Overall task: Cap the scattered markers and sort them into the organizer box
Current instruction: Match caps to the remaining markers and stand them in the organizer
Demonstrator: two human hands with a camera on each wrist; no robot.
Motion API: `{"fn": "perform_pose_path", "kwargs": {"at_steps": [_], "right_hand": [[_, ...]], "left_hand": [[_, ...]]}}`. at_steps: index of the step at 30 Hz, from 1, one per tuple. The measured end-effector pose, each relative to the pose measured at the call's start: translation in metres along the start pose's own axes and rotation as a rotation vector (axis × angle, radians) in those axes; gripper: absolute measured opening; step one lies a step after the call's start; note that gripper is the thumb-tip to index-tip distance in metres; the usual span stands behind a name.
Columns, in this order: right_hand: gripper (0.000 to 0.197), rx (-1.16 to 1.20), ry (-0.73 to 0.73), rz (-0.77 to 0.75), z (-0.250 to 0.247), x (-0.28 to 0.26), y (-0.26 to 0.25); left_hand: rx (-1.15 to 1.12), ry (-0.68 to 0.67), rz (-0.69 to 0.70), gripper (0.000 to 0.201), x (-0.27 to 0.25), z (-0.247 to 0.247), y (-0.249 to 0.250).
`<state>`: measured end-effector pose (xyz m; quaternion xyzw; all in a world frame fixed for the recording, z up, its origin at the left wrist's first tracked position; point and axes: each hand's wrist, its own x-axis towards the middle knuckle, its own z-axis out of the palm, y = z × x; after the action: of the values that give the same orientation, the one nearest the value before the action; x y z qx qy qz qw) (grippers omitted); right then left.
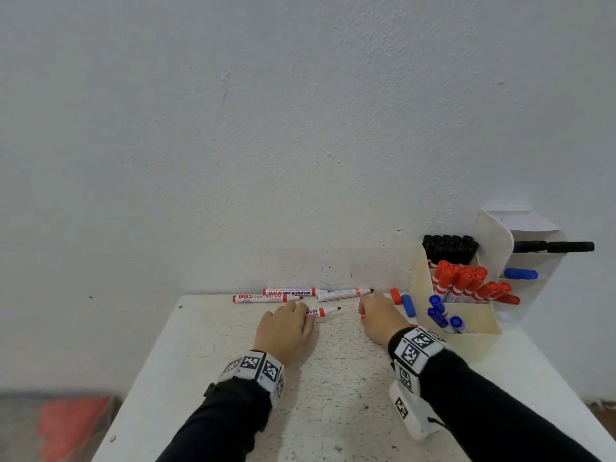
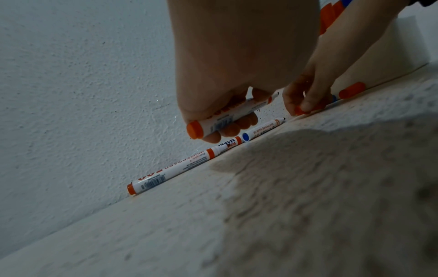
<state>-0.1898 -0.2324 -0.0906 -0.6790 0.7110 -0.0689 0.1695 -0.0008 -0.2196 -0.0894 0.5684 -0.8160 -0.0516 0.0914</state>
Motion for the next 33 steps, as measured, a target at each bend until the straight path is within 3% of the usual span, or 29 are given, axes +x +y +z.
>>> {"fn": "perform_pose_path", "kwargs": {"at_steps": [2, 8, 12, 17, 27, 31, 33], "right_hand": [[0.017, 0.073, 0.044, -0.017, -0.001, -0.002, 0.0], [0.005, 0.68, 0.248, -0.108, -0.009, -0.017, -0.012], [0.01, 0.577, 0.221, -0.168, -0.007, -0.018, -0.016], [0.015, 0.654, 0.165, -0.207, -0.007, -0.023, -0.016], [0.014, 0.715, 0.369, -0.185, -0.003, -0.022, -0.01], [0.013, 0.727, 0.188, -0.247, 0.001, -0.028, -0.014], [0.012, 0.744, 0.168, -0.259, 0.003, -0.029, -0.016]], "left_hand": [[-0.005, -0.007, -0.006, 0.036, -0.001, 0.0, 0.002], [-0.051, -0.004, -0.022, 0.036, -0.002, -0.002, 0.002], [-0.077, 0.011, -0.014, 0.035, -0.001, 0.0, 0.002], [-0.015, -0.005, 0.028, 0.035, 0.0, 0.0, 0.002], [-0.083, 0.082, 0.02, 0.035, -0.003, -0.002, 0.006], [-0.052, 0.064, 0.059, 0.034, -0.004, -0.003, 0.007], [-0.066, 0.04, 0.07, 0.034, -0.005, -0.005, 0.007]]}}
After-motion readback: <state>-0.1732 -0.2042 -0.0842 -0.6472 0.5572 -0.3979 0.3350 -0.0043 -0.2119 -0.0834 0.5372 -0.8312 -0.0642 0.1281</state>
